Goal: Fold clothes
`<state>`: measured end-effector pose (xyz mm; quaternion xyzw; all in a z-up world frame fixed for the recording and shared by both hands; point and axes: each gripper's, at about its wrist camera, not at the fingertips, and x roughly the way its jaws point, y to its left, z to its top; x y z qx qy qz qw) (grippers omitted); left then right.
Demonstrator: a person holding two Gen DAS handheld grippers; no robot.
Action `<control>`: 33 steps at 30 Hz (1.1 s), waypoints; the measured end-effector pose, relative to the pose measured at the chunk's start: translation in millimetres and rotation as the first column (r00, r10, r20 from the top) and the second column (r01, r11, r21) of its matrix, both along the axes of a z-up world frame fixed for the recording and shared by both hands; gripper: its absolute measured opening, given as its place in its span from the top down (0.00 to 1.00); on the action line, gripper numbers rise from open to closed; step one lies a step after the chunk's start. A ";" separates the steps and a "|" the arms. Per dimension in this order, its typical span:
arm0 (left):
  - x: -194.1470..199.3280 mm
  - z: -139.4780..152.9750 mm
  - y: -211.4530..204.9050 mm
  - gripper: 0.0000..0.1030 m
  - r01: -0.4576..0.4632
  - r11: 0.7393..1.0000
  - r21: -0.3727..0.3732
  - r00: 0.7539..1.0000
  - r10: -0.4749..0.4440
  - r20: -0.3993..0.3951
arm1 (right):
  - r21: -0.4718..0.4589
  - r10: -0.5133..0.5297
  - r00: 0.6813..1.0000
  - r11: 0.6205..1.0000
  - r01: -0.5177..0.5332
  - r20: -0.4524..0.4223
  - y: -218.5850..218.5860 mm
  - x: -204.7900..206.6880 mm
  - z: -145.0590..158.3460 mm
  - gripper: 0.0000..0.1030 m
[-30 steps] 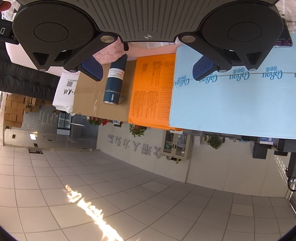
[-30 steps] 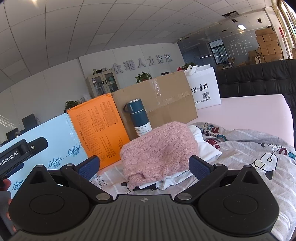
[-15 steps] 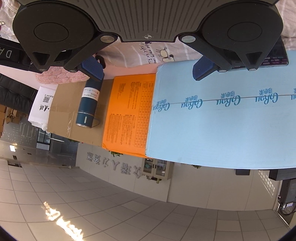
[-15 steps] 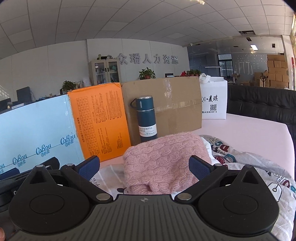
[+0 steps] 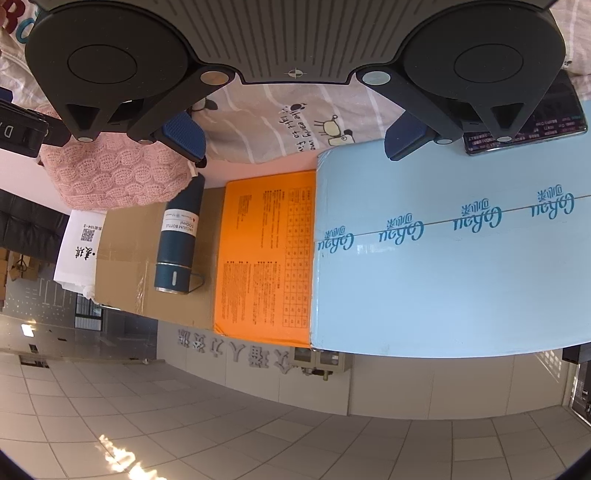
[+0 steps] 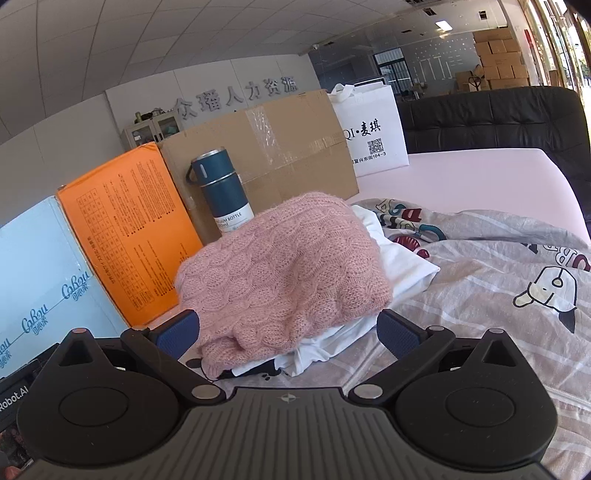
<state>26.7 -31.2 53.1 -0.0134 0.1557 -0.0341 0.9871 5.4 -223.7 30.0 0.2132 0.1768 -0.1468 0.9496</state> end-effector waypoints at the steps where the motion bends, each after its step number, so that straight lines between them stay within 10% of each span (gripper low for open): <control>1: -0.1 -0.5 -0.5 0.00 0.001 1.000 0.001 1.000 -0.001 -0.001 | 0.009 -0.003 1.000 1.000 0.003 0.001 -2.1 0.6 -3.3 0.00; 33: 0.2 -2.5 -2.1 0.00 0.001 1.000 0.006 1.000 -0.001 -0.008 | -0.039 0.041 0.997 0.999 -0.038 0.063 9.9 -0.2 -12.3 0.00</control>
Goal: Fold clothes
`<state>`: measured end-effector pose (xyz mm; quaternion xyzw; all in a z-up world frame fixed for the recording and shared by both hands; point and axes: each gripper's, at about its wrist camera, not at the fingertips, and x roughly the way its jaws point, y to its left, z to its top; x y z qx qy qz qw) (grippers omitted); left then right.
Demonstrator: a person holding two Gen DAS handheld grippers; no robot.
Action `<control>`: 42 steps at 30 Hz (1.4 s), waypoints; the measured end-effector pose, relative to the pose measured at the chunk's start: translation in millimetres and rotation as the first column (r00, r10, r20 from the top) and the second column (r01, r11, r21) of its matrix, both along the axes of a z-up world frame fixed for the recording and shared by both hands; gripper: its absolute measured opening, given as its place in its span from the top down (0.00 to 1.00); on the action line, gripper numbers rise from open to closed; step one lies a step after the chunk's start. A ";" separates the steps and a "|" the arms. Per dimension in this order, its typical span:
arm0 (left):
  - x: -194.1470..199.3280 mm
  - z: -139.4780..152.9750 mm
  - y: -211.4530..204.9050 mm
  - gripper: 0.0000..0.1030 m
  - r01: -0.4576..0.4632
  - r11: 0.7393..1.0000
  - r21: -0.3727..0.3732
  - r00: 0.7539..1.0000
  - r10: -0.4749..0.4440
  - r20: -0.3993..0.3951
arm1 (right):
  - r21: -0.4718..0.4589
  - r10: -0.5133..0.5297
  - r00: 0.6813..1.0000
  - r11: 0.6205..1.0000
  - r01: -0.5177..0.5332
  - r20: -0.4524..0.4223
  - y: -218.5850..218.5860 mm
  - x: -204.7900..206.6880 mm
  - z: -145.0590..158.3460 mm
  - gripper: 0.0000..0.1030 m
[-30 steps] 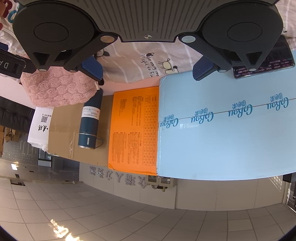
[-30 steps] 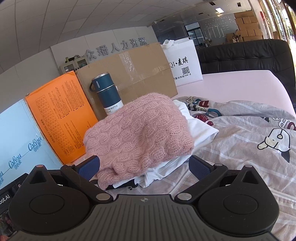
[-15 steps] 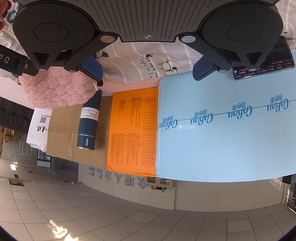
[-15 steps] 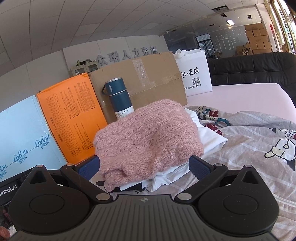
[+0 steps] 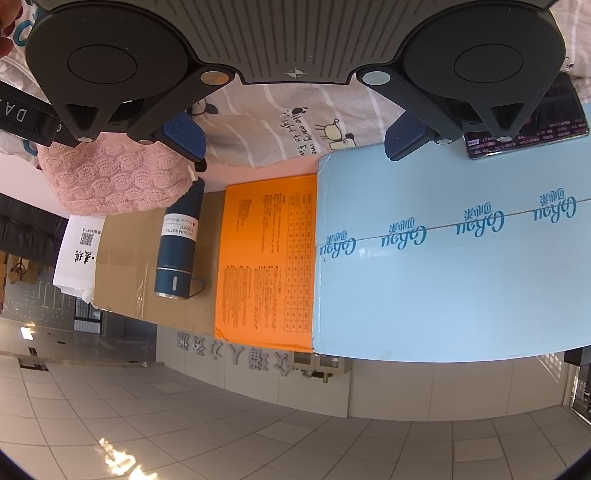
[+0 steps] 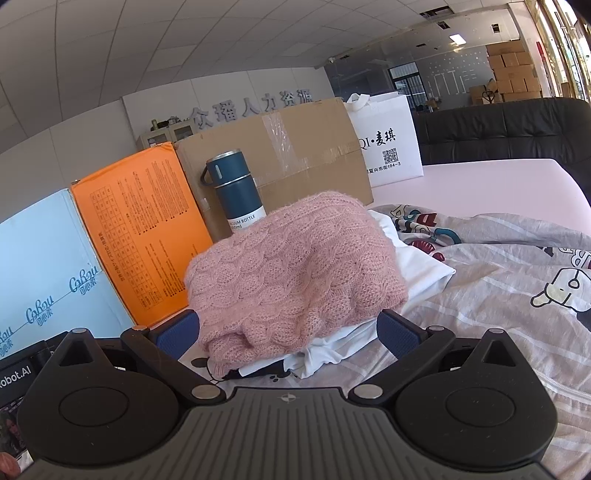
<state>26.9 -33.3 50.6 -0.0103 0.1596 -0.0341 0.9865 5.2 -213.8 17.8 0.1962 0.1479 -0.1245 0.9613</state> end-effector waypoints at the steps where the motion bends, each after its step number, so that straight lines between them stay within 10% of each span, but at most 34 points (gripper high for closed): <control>1: 0.1 -0.1 -0.2 0.00 0.001 1.000 0.001 1.000 -0.001 0.000 | 0.000 0.001 1.000 1.000 -0.001 0.000 0.1 -0.1 -0.2 0.00; 42: -1.1 0.3 -0.1 0.00 0.005 1.000 0.002 1.000 -0.005 0.004 | 0.002 0.008 1.000 1.000 -0.008 -0.001 1.0 0.3 -1.5 0.00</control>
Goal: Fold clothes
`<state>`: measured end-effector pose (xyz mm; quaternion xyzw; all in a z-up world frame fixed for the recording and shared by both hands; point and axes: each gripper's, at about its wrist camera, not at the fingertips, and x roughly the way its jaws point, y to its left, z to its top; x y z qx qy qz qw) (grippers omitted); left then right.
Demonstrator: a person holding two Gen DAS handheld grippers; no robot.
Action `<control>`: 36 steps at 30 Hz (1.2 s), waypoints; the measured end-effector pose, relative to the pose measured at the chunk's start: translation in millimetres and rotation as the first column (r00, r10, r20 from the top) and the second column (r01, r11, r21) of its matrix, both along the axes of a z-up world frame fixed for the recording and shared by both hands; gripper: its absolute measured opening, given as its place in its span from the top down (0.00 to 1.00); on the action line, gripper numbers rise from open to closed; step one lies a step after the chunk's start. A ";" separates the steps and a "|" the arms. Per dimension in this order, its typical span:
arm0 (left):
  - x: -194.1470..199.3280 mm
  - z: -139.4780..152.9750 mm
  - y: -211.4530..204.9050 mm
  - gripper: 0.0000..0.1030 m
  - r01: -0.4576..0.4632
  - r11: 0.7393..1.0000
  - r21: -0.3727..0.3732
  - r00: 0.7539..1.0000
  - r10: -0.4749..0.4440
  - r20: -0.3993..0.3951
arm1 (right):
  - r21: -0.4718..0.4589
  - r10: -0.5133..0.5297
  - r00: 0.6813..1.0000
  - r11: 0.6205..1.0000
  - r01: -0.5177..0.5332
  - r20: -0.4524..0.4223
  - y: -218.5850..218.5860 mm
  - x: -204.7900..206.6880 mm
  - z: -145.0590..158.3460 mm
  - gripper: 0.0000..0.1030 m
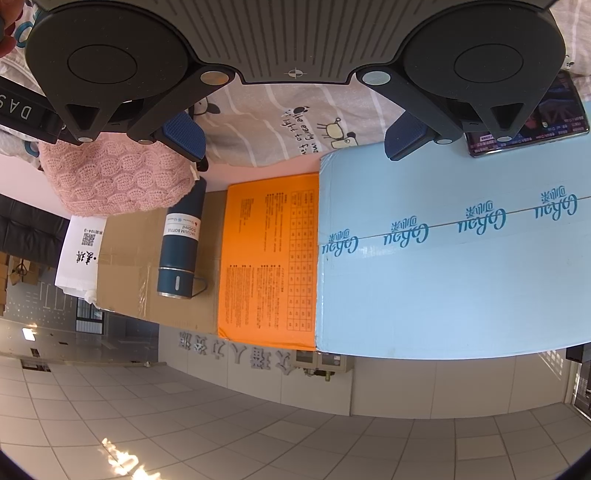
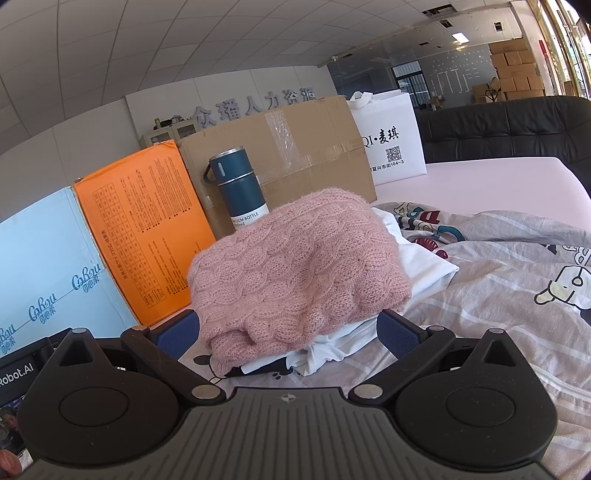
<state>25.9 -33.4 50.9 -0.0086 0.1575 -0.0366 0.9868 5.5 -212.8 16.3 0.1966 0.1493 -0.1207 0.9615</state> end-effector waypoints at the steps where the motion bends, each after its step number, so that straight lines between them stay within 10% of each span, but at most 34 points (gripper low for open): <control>1: 0.1 0.0 0.0 0.00 0.000 1.000 0.000 1.000 0.000 0.000 | 0.000 0.000 1.000 1.000 0.000 0.000 0.0 0.0 0.0 0.00; 36: -2.1 0.7 -1.1 0.00 0.005 1.000 0.003 1.000 -0.005 0.002 | 0.008 -0.010 1.000 1.000 0.010 -0.004 -3.0 1.8 -2.0 0.00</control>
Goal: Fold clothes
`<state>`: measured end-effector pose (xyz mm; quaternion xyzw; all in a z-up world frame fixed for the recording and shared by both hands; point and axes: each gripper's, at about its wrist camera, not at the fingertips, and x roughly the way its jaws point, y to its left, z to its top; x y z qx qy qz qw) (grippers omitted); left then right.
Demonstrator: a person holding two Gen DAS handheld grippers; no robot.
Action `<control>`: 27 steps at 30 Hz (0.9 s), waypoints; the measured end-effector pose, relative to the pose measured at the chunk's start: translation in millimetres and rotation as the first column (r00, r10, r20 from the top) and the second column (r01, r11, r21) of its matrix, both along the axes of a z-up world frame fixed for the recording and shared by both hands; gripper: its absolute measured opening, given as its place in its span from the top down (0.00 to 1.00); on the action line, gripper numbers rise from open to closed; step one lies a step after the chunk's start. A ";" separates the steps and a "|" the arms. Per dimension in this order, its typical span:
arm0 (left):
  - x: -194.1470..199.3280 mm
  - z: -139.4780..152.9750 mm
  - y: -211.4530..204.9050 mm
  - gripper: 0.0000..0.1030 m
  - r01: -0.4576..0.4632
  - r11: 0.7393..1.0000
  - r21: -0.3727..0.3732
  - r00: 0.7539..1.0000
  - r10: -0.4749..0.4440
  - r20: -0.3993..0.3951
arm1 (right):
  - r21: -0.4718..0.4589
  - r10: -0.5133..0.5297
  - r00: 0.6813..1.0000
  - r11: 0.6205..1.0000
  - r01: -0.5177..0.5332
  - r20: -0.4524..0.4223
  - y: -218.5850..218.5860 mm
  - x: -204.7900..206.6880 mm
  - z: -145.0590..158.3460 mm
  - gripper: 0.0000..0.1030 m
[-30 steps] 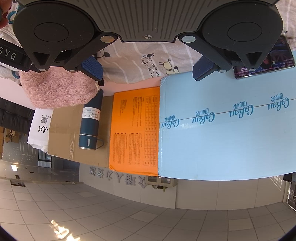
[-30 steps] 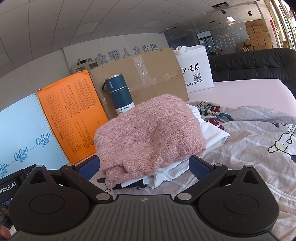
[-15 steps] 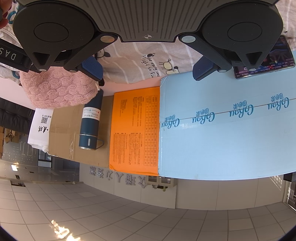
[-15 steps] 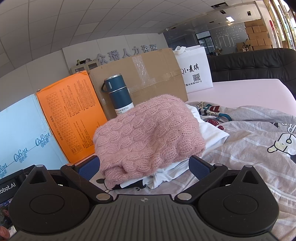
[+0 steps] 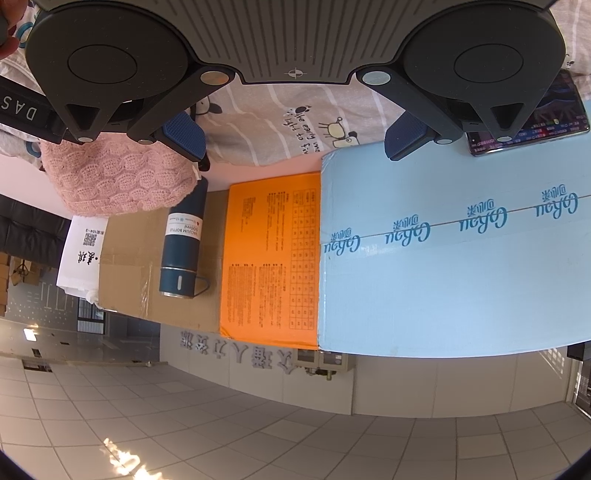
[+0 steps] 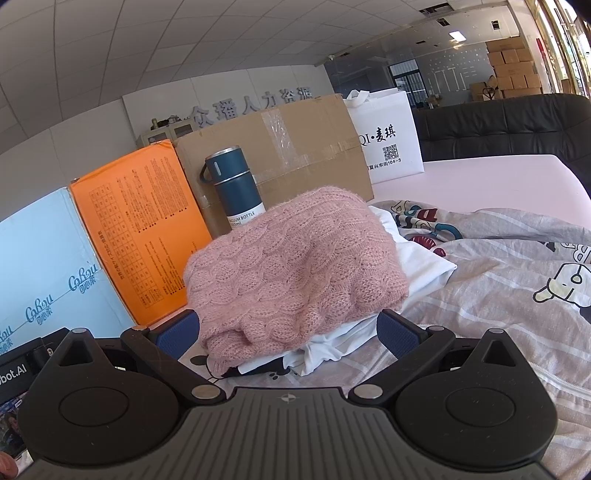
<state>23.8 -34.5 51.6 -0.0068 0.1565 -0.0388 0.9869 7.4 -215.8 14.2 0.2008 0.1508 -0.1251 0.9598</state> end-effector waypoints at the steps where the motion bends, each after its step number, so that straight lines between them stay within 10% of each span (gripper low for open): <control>1: 0.0 0.0 -0.2 0.00 0.001 1.000 0.001 1.000 -0.001 0.000 | 0.001 -0.001 1.000 1.000 0.001 -0.001 -0.3 0.2 -0.2 0.00; 27: 3.7 -2.5 0.6 0.00 -0.026 1.000 -0.008 0.999 0.026 -0.021 | 0.009 -0.007 1.000 1.000 0.007 -0.011 -2.5 2.1 -1.8 0.00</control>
